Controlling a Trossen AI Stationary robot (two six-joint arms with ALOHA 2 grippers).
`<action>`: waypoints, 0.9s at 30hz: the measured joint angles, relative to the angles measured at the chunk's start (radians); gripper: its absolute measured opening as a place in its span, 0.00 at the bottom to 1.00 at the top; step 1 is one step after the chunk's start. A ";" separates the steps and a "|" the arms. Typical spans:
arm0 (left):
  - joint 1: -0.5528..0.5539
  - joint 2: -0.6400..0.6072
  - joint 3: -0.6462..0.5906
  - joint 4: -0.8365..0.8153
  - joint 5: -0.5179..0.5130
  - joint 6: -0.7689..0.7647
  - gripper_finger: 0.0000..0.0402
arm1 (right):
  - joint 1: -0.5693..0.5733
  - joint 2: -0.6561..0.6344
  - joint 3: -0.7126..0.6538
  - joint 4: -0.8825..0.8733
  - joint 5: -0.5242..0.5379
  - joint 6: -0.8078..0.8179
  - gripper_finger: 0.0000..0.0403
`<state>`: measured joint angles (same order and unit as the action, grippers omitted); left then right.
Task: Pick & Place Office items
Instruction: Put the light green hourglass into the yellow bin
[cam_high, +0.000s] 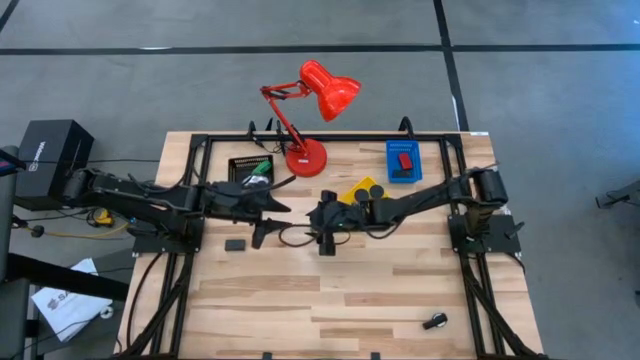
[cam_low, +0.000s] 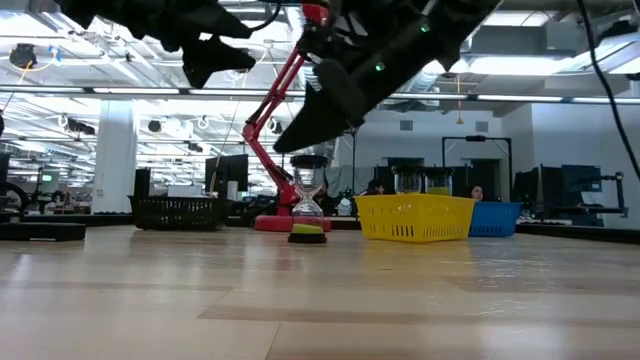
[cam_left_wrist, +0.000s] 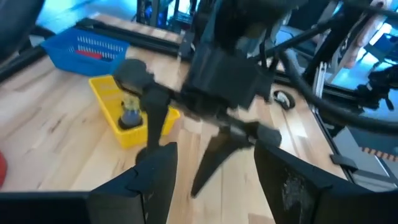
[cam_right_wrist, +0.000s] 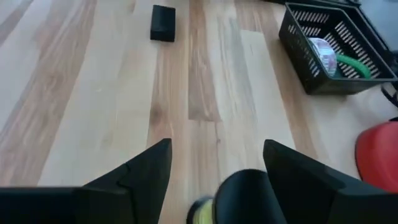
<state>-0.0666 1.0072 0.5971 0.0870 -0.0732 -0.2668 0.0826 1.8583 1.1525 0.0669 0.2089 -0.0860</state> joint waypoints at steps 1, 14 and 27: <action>-0.001 0.000 -0.001 -0.005 0.000 0.000 0.52 | 0.000 -0.002 0.012 -0.025 0.001 0.000 0.61; -0.002 0.004 -0.001 0.003 0.000 0.000 0.52 | -0.050 0.023 0.035 -0.073 -0.049 0.056 0.61; -0.002 0.004 -0.001 0.007 -0.001 0.000 0.52 | -0.093 0.045 0.036 -0.109 -0.052 0.113 0.61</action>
<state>-0.0681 1.0115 0.5964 0.0940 -0.0738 -0.2668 -0.0109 1.9038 1.1889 -0.0420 0.1566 0.0269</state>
